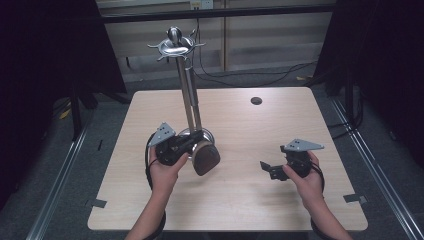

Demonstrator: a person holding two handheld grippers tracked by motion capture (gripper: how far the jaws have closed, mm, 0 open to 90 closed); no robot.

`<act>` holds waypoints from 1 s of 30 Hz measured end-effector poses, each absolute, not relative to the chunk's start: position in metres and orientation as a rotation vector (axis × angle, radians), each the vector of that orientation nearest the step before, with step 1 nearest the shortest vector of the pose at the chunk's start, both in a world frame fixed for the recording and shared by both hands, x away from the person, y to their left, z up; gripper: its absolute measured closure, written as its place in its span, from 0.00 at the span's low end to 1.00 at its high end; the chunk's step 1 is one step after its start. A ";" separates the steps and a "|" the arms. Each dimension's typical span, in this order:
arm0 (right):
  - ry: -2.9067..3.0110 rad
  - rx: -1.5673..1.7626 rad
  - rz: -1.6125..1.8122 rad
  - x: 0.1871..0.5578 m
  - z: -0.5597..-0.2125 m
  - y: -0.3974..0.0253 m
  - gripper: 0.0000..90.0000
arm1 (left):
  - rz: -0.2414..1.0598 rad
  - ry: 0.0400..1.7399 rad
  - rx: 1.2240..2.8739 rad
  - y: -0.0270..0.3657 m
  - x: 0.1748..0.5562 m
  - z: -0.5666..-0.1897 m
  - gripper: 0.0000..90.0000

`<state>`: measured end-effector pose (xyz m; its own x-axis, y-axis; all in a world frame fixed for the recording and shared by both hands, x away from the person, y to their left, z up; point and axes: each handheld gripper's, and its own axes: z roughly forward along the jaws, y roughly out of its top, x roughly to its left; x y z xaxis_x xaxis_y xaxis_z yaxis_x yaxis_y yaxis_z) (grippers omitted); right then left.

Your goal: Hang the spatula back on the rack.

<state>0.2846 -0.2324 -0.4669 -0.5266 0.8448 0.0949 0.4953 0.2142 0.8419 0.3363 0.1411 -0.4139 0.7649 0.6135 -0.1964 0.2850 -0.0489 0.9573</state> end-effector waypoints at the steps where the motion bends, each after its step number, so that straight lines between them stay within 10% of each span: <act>1: 2.111 1.236 1.236 0.285 -0.467 -0.232 0.02 | 0.311 0.726 1.641 0.140 0.337 -0.414 0.94; 30: 2.102 1.240 1.241 0.284 -0.465 -0.236 0.02 | 0.322 0.767 1.632 0.155 0.359 -0.416 0.89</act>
